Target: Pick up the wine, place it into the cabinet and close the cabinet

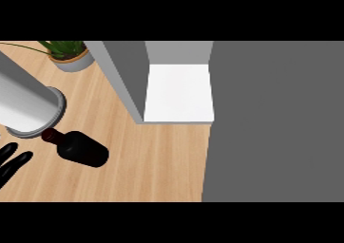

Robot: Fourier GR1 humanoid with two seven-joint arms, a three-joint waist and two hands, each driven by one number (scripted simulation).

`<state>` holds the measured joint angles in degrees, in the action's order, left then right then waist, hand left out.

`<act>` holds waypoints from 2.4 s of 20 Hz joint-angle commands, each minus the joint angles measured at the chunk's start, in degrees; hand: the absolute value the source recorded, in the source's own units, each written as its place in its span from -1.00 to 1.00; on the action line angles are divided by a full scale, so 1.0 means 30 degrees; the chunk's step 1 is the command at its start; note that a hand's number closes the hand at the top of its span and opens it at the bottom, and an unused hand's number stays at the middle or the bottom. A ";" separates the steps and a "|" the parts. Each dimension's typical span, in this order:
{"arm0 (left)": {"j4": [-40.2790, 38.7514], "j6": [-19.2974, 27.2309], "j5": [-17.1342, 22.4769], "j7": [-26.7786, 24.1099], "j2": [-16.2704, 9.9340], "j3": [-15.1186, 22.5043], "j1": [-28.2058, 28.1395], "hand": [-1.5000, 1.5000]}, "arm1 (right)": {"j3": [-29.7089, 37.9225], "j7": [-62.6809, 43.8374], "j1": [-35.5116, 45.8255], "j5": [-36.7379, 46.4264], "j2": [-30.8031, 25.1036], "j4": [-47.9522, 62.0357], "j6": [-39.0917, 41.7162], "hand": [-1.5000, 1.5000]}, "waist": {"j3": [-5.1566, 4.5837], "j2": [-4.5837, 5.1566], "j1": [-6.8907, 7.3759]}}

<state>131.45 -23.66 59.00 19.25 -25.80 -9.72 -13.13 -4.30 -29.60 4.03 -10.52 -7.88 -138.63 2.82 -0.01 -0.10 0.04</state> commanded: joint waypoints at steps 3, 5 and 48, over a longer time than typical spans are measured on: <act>-0.2888 -0.1201 -0.1127 -0.0753 0.0401 -0.1978 0.0944 -1.00 | -0.1013 -0.0902 -0.0981 -0.0239 0.0396 -0.2866 -0.0209 -1.00 | -0.0009 -0.0010 -0.0130; -0.5536 -0.2341 -0.1786 -0.1363 0.0448 -0.2238 0.2031 -1.00 | 0.0407 -0.0804 -0.0500 -0.1286 -0.0137 -0.2086 0.0139 -1.00 | -0.0008 0.0030 -0.0186; -3.0069 -0.6965 -2.0298 -1.9652 0.1926 0.0472 0.8816 -1.00 | 0.0785 -0.1133 -0.0217 -0.1122 0.0448 -0.2202 0.0643 -1.00 | -0.0018 0.0064 -0.0274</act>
<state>44.86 -39.98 0.51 -30.36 -19.87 -9.80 13.94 -5.34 -31.24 5.50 -8.57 -5.14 -140.12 3.77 -0.10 0.13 -0.84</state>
